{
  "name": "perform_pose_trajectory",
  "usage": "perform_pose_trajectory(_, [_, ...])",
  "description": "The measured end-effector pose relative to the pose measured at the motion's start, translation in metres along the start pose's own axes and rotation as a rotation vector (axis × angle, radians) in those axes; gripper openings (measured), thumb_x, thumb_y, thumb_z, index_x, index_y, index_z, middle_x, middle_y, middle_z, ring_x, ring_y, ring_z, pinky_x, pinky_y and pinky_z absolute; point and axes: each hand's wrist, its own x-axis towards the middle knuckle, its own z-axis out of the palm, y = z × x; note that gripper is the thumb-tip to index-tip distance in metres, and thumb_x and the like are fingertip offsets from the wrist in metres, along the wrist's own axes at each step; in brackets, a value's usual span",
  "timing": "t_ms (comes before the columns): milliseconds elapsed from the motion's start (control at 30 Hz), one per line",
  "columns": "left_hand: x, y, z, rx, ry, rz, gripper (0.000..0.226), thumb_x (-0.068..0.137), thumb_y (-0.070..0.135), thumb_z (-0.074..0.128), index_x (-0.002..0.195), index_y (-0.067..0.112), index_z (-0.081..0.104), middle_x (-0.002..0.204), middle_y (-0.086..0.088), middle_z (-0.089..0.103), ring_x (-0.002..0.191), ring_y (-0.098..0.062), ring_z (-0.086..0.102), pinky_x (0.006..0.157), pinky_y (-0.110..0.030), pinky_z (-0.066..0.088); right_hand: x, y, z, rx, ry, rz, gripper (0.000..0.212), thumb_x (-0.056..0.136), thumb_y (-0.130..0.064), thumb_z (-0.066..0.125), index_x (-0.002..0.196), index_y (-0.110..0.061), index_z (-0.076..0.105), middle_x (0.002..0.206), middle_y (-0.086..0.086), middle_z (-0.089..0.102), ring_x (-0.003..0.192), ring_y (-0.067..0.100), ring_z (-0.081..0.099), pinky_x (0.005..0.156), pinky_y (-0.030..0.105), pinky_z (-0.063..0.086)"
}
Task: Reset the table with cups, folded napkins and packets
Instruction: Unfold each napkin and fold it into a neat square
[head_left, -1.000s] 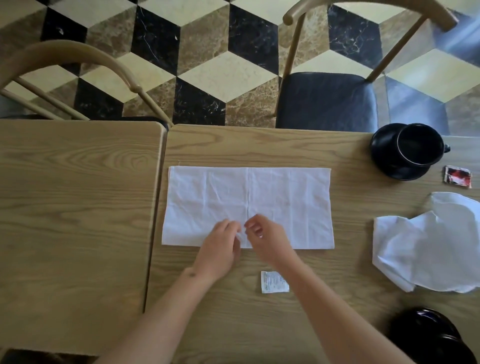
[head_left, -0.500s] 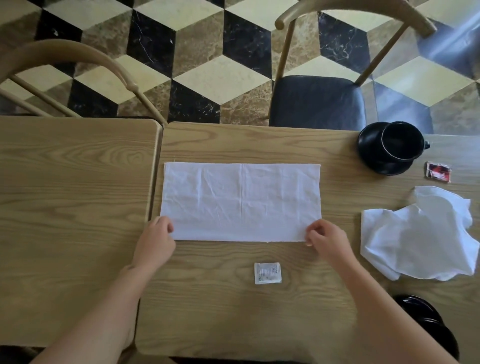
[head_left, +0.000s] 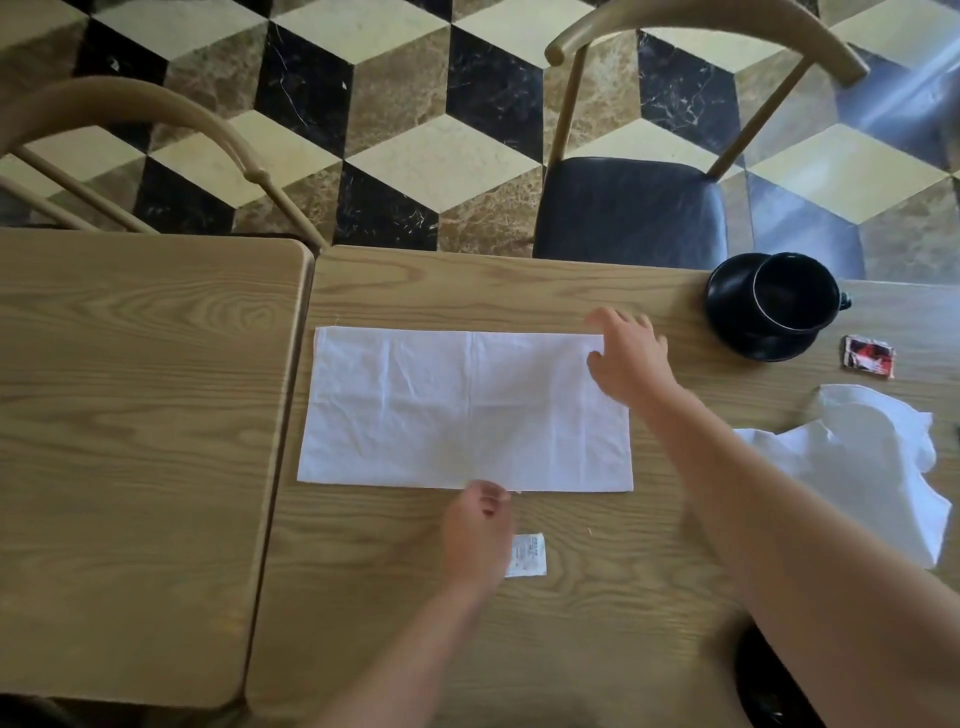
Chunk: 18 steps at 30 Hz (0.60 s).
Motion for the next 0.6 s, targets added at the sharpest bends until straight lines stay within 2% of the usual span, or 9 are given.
perform_pose_trajectory(67, [-0.006,0.021,0.04,-0.612,-0.053,-0.5,0.008,0.097,0.002,0.053,0.099,0.003,0.06,0.078,-0.009,0.066,0.065,-0.022,0.061,0.061,-0.029,0.051,0.021,-0.014,-0.004,-0.107,-0.115,0.003,0.049,0.086,0.001,0.051,0.13,-0.022,0.052,0.131,0.001,0.06,0.124,0.029,0.043,0.094,0.046,0.03])
perform_pose_trajectory(133, [-0.011,0.035,0.068,-0.89,-0.091,-0.715,0.01,0.099,0.002,0.052,0.105,-0.003,0.058,0.085,-0.017,0.066,0.07,-0.027,0.063,0.072,-0.036,0.054,0.029,-0.023,0.0,-0.251,-0.231,0.007,0.045,0.086,-0.001,0.051,0.126,-0.021,0.051,0.127,0.002,0.061,0.122,0.029,0.044,0.095,0.047,0.03])
perform_pose_trajectory(200, [-0.016,0.046,0.083,-0.943,-0.132,-0.755,0.012,0.099,0.006,0.054,0.105,-0.004,0.057,0.085,-0.017,0.062,0.07,-0.027,0.061,0.073,-0.037,0.053,0.03,-0.032,0.004,-0.355,-0.281,0.015,0.033,0.087,-0.008,0.053,0.119,-0.018,0.054,0.121,0.005,0.062,0.119,0.03,0.046,0.097,0.049,0.031])
perform_pose_trajectory(300, [-0.014,0.053,0.087,-0.942,-0.135,-0.749,0.012,0.098,0.005,0.053,0.106,-0.004,0.055,0.075,-0.015,0.057,0.061,-0.025,0.056,0.062,-0.033,0.052,0.025,-0.045,-0.001,-0.43,-0.318,0.013,0.007,0.085,-0.018,0.056,0.091,-0.02,0.06,0.105,0.004,0.062,0.115,0.03,0.049,0.089,0.045,0.028])
perform_pose_trajectory(333, [-0.014,0.052,0.082,-0.915,-0.123,-0.745,0.01,0.097,0.004,0.052,0.103,-0.003,0.056,0.071,-0.013,0.057,0.057,-0.024,0.055,0.058,-0.031,0.05,0.023,-0.05,-0.004,-0.424,-0.321,-0.003,0.009,0.084,-0.023,0.058,0.092,-0.02,0.062,0.103,0.003,0.061,0.115,0.03,0.049,0.086,0.044,0.027])
perform_pose_trajectory(400, [-0.019,0.046,0.069,-0.866,-0.141,-0.76,0.008,0.095,0.007,0.055,0.09,0.001,0.057,0.063,-0.009,0.054,0.055,-0.022,0.051,0.058,-0.03,0.049,0.012,-0.063,-0.015,-0.322,-0.354,-0.032,0.028,0.083,-0.034,0.062,0.109,-0.023,0.067,0.102,0.001,0.061,0.11,0.028,0.05,0.082,0.039,0.029])
perform_pose_trajectory(467, [-0.029,0.038,0.05,-0.915,-0.19,-0.756,0.018,0.088,0.017,0.069,0.082,0.007,0.056,0.061,-0.007,0.05,0.057,-0.022,0.049,0.06,-0.031,0.049,-0.006,-0.082,-0.031,-0.115,-0.419,-0.039,0.027,0.08,-0.037,0.065,0.102,-0.02,0.068,0.096,0.002,0.065,0.09,0.023,0.059,0.069,0.033,0.038])
perform_pose_trajectory(533, [-0.039,0.033,0.031,-1.007,-0.261,-0.672,0.037,0.08,0.035,0.081,0.09,0.01,0.057,0.073,-0.008,0.054,0.066,-0.024,0.053,0.065,-0.034,0.047,-0.029,-0.104,-0.051,0.003,-0.485,-0.089,0.017,0.076,-0.04,0.066,0.086,-0.026,0.066,0.089,0.002,0.068,0.076,0.019,0.061,0.06,0.033,0.043])
perform_pose_trajectory(600, [-0.05,0.034,0.01,-1.102,-0.346,-0.573,0.061,0.078,0.052,0.082,0.112,0.008,0.057,0.1,-0.011,0.066,0.089,-0.029,0.063,0.082,-0.039,0.051,-0.056,-0.125,-0.069,0.122,-0.514,-0.124,0.027,0.07,-0.045,0.067,0.09,-0.026,0.068,0.089,0.003,0.073,0.081,0.022,0.068,0.069,0.04,0.054])
